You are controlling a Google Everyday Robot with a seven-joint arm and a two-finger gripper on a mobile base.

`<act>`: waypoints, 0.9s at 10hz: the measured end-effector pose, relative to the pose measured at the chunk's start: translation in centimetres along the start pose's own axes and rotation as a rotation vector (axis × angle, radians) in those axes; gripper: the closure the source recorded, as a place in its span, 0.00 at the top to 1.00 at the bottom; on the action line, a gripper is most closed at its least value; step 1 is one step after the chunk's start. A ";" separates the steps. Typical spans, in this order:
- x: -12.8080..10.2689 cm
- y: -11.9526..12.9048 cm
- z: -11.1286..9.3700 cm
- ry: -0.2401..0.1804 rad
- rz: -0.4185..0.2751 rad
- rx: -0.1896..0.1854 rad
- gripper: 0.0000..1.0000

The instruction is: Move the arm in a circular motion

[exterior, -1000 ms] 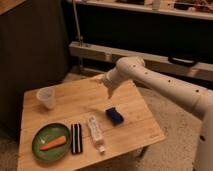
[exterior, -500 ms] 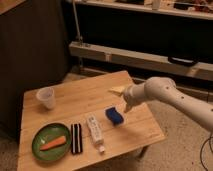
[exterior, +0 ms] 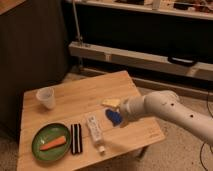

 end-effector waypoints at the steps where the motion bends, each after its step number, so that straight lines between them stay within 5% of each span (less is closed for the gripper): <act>1: -0.8 -1.9 1.4 -0.025 -0.027 -0.007 0.80; 6: -2.6 -13.8 10.2 -0.221 -0.313 -0.066 0.80; 9: -2.2 -19.9 14.7 -0.299 -0.449 -0.102 0.80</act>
